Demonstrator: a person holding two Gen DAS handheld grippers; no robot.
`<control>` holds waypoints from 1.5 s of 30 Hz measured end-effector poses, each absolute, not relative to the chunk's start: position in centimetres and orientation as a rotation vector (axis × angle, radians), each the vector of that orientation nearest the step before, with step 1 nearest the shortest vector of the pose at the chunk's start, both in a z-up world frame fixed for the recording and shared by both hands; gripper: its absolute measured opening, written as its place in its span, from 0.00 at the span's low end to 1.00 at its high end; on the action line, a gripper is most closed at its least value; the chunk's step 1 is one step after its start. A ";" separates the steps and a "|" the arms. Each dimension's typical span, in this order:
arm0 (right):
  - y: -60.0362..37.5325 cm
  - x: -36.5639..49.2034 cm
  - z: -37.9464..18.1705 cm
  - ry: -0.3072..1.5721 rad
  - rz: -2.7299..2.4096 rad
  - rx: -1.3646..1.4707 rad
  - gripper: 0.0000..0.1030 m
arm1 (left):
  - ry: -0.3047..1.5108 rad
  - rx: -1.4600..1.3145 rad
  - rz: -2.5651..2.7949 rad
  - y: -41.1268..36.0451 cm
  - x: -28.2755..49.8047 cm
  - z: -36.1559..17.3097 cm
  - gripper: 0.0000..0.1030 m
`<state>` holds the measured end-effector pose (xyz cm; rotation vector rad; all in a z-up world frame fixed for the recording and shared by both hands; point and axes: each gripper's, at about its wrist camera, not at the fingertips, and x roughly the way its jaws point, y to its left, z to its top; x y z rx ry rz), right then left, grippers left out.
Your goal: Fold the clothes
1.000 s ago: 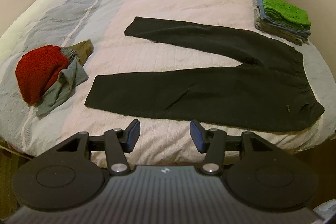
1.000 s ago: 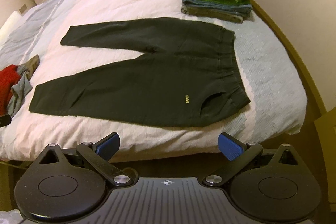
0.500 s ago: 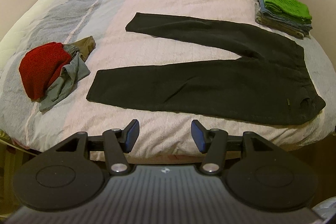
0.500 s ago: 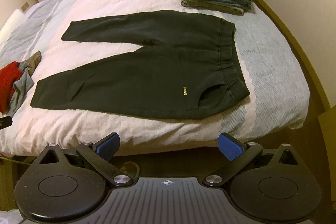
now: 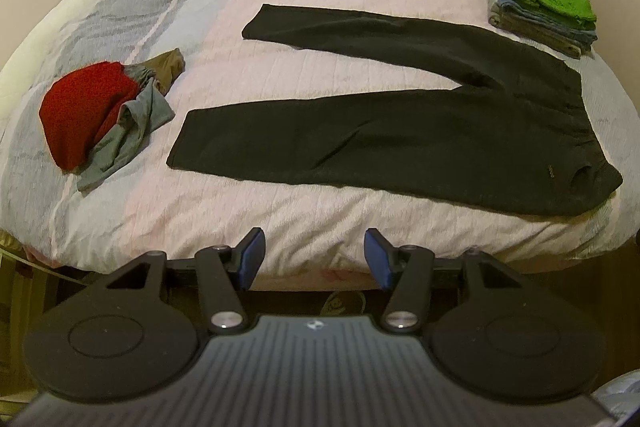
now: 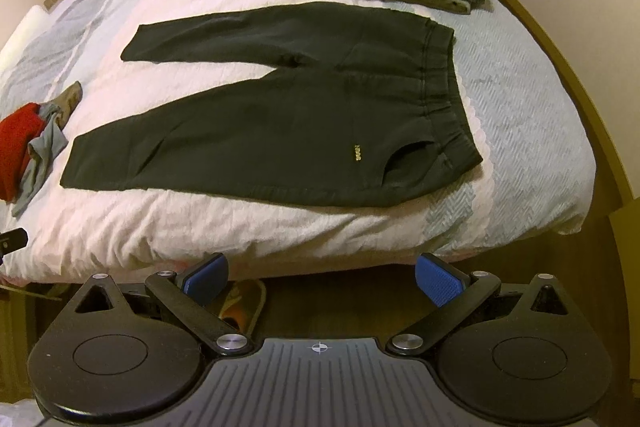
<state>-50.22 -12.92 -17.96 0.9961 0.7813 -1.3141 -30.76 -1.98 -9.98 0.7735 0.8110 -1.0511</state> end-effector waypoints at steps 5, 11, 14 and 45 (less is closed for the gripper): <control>-12.8 -49.7 -18.0 0.785 -1.321 0.996 0.99 | 0.812 0.775 -1.059 -2.1 -30.2 -10.1 0.51; -13.5 -49.4 -18.0 0.787 -1.349 1.008 0.99 | 0.823 0.784 -1.087 -3.3 -29.4 -10.8 0.51; -14.1 -49.1 -18.0 0.791 -1.365 1.016 0.99 | 0.827 0.790 -1.104 -4.2 -28.8 -11.1 0.51; -27.5 -37.7 -18.6 0.795 -1.561 1.142 0.99 | 0.808 0.982 -1.305 -21.8 -14.1 -14.0 0.52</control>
